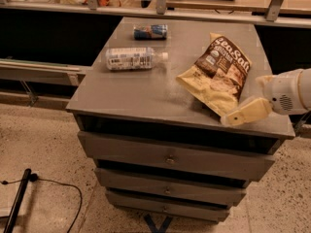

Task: Pick brown chip bag

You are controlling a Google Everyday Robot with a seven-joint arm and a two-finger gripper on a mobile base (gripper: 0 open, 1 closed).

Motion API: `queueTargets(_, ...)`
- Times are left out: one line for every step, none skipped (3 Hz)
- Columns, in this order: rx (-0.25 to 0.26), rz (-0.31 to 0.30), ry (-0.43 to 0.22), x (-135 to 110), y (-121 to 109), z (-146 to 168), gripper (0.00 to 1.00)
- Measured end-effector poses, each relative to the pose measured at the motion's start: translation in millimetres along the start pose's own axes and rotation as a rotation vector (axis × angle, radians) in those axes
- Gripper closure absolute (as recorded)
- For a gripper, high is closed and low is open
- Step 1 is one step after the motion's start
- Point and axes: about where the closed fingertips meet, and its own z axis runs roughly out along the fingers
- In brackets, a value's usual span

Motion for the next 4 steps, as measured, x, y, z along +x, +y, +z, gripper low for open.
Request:
queueTargets(-0.037,-0.003,0.007,-1.3,17.7,17.1,0.0)
queueTargets(-0.052,-0.008,-0.017,-14.2,26.7,31.6,0.0)
queueTargets(-0.05,-0.008,-0.035,-25.1,31.4,40.6,0.0)
queueTargets(-0.034,0.009,-0.018,-27.0,32.7,44.1,0.0)
